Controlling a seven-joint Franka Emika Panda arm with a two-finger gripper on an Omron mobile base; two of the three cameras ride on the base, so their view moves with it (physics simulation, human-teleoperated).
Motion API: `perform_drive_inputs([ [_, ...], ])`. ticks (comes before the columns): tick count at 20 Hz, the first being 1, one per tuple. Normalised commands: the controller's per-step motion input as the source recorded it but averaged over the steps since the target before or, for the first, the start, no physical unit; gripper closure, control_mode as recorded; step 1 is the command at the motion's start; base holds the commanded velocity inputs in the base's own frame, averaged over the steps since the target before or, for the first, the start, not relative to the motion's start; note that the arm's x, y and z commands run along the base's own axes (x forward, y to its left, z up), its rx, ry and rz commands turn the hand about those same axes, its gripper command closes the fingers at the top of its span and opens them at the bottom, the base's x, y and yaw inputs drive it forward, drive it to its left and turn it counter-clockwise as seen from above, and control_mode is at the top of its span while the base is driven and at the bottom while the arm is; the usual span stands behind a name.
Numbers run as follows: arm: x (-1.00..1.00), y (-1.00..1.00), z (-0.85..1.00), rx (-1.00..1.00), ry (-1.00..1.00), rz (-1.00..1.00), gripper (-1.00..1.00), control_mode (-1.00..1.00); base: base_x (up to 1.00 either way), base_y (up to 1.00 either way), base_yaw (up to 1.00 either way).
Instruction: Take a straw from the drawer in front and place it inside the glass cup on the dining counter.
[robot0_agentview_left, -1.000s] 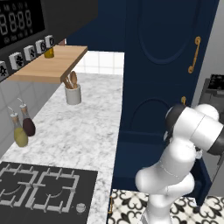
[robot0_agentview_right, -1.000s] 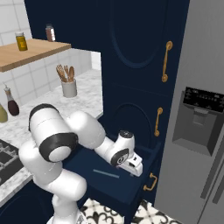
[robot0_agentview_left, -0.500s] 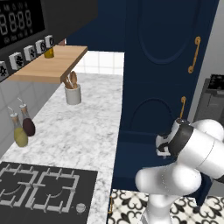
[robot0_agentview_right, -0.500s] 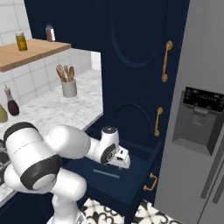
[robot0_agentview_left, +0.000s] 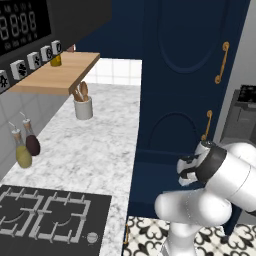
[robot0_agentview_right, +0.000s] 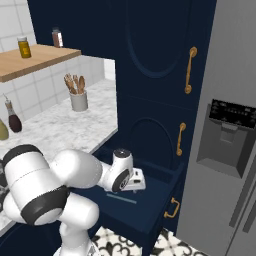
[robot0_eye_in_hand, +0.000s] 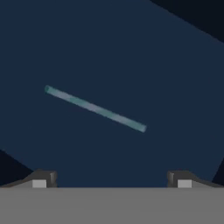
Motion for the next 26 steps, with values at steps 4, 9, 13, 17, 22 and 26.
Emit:
perform_drive_inputs([
  [4,0.0,0.24,0.0,-0.06,0.0,0.15,-1.0,-1.0,0.0,0.0,0.0],
  [9,0.02,0.31,-0.01,-0.06,0.0,0.08,-1.0,-1.0,0.0,0.0,0.0],
  [13,0.05,0.39,-0.13,-0.02,0.06,0.09,-1.0,-1.0,0.0,0.0,0.0],
  [17,0.24,0.24,-0.33,0.0,0.09,0.13,-1.0,-1.0,0.0,0.0,0.0],
  [22,0.05,0.15,-0.35,0.0,0.04,0.13,-1.0,-1.0,0.0,0.0,0.0],
  [26,0.0,0.01,-0.33,0.0,0.01,0.12,-1.0,-1.0,0.0,0.0,0.0],
])
